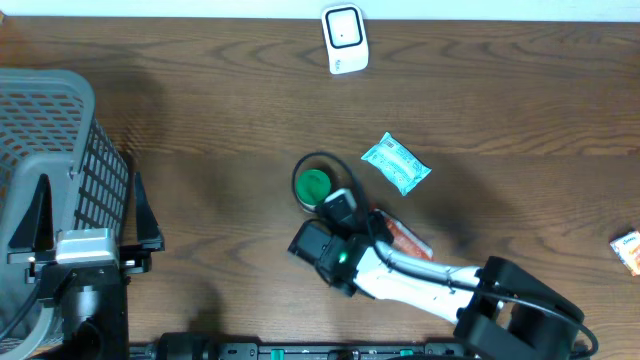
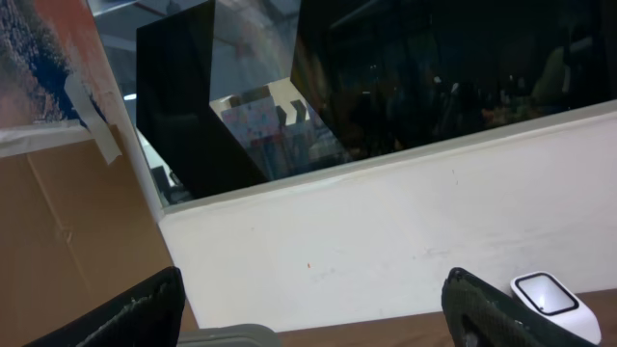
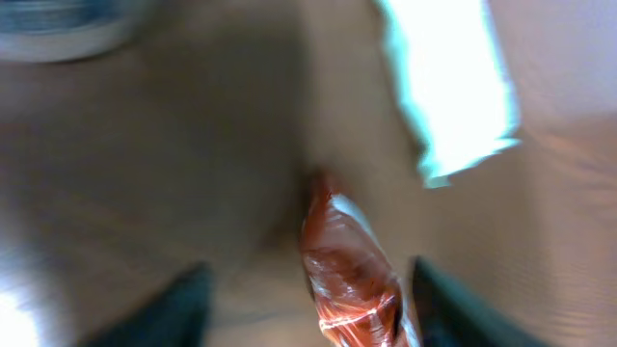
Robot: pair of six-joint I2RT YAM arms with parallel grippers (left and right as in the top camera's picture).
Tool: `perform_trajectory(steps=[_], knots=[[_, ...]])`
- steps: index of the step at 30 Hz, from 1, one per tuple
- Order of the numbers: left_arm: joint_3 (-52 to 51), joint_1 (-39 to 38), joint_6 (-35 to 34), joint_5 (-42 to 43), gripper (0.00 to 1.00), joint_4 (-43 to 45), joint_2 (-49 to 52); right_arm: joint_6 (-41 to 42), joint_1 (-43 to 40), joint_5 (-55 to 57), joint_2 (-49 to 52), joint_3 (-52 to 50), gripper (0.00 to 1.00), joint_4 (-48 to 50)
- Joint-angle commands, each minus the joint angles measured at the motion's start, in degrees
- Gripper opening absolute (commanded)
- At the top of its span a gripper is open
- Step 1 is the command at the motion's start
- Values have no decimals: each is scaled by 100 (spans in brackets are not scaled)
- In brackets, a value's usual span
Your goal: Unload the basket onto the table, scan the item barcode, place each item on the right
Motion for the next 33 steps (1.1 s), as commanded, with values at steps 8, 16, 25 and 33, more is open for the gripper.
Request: perform_trajectory(steps=[8,16,25,33], knots=[[-13,-22,11,92,86,31,-44,210,61,-1193,-479,909,24,-588],[-13,-22,11,92,86,28,-44,212,-468,-120,-955,1233,2,-1292],[-13,-22,11,94,86,31,-44,105,-894,352,-313,1191,1,-1517],[-13,-22,11,94,86,31,-44,61,-809,229,876,1191,1,-1707]])
